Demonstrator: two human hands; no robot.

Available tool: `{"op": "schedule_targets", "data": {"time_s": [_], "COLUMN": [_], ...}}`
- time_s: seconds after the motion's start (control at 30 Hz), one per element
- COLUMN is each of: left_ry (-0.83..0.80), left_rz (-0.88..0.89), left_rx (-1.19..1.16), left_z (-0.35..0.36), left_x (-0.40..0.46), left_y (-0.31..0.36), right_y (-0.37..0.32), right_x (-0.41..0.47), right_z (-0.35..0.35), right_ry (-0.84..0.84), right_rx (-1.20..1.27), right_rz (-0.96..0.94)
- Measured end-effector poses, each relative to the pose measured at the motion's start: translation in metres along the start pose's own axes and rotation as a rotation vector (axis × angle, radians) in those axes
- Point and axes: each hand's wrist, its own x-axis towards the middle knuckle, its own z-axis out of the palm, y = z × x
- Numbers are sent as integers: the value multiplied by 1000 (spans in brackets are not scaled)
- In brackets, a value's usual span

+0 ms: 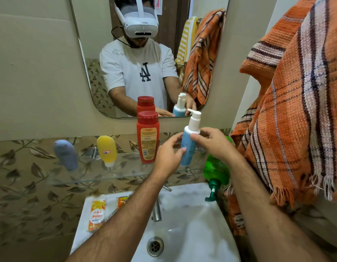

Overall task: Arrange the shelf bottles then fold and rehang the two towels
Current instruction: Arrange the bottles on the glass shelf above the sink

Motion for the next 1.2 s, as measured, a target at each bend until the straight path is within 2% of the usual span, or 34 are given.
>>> {"op": "schedule_targets", "data": {"time_s": [0.17, 0.47, 0.67, 1.03, 1.1, 1.2], "left_ry": [-17, 115, 141, 150, 219, 329], "left_rz": [-35, -33, -38, -21, 56, 269], "left_rx": [54, 99, 135, 124, 152, 199], "left_z": [2, 8, 12, 15, 17, 23], "left_x": [-4, -5, -3, -13, -24, -41], "left_y": [-9, -11, -15, -20, -20, -20], "right_y": [-2, 9, 18, 27, 28, 30], "right_x": [3, -1, 2, 4, 2, -3], "right_z": [2, 11, 24, 25, 21, 9], "right_ry": [-6, -41, 56, 41, 70, 152], "right_rx": [-27, 77, -81, -169, -185, -198], "right_rz": [-62, -38, -20, 12, 19, 33]}}
